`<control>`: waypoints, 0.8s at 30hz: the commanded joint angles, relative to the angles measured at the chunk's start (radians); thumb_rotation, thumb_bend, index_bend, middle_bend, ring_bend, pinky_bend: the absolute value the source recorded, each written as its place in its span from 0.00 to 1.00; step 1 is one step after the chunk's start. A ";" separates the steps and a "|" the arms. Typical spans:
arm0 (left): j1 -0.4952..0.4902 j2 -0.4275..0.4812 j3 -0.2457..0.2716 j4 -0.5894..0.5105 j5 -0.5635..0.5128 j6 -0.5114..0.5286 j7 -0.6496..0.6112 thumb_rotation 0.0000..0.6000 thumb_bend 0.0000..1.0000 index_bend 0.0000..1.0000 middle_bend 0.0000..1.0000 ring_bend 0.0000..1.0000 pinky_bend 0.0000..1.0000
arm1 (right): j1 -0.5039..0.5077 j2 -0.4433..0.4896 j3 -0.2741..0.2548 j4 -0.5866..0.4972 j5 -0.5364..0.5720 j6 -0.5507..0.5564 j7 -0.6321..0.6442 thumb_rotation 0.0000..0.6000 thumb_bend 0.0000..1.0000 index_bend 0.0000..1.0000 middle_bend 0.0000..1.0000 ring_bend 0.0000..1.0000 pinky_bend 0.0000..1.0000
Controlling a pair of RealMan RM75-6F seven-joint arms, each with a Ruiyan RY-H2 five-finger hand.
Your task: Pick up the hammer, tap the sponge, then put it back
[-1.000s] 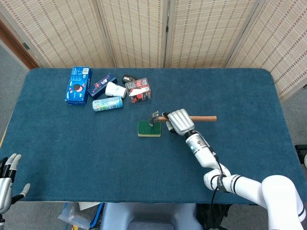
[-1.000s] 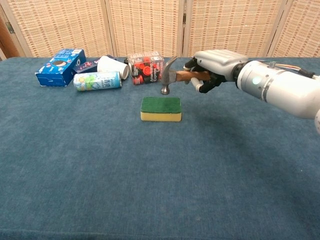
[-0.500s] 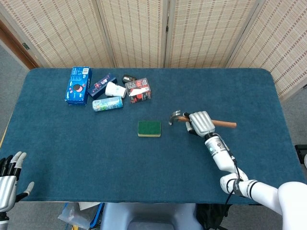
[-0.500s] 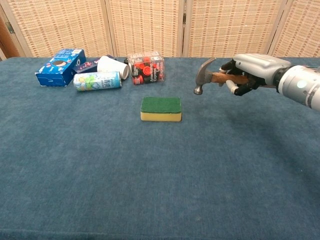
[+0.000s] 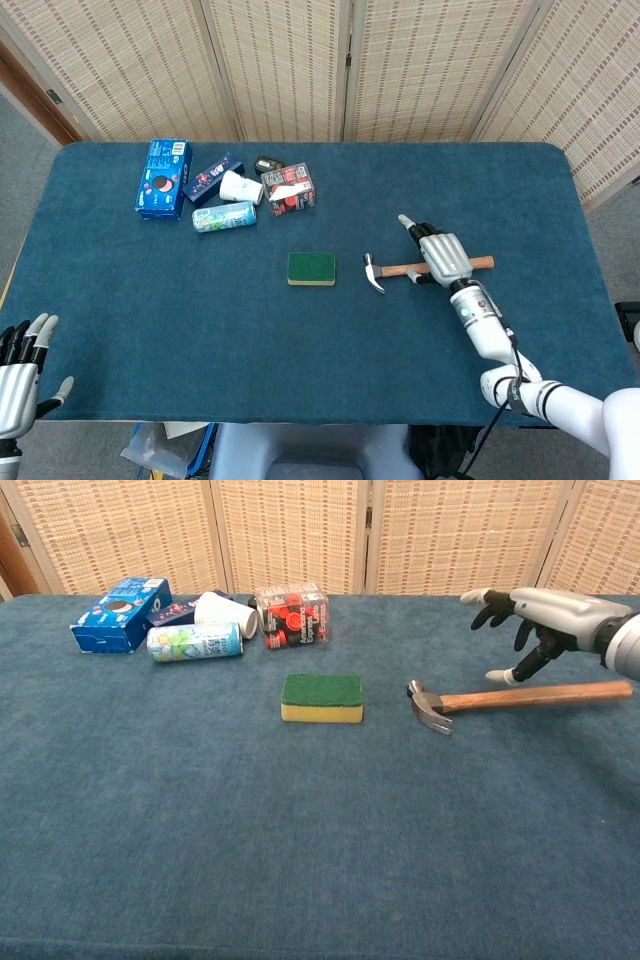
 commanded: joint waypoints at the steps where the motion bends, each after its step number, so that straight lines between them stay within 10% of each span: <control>1: -0.005 0.001 -0.002 -0.001 -0.003 -0.006 0.001 1.00 0.26 0.00 0.00 0.00 0.00 | -0.038 0.056 -0.002 -0.050 -0.027 0.051 0.028 1.00 0.26 0.00 0.18 0.15 0.32; 24: -0.057 -0.010 -0.024 -0.026 -0.012 -0.050 0.032 1.00 0.26 0.00 0.00 0.00 0.00 | -0.484 0.422 -0.142 -0.336 -0.159 0.564 0.008 1.00 0.29 0.13 0.33 0.21 0.32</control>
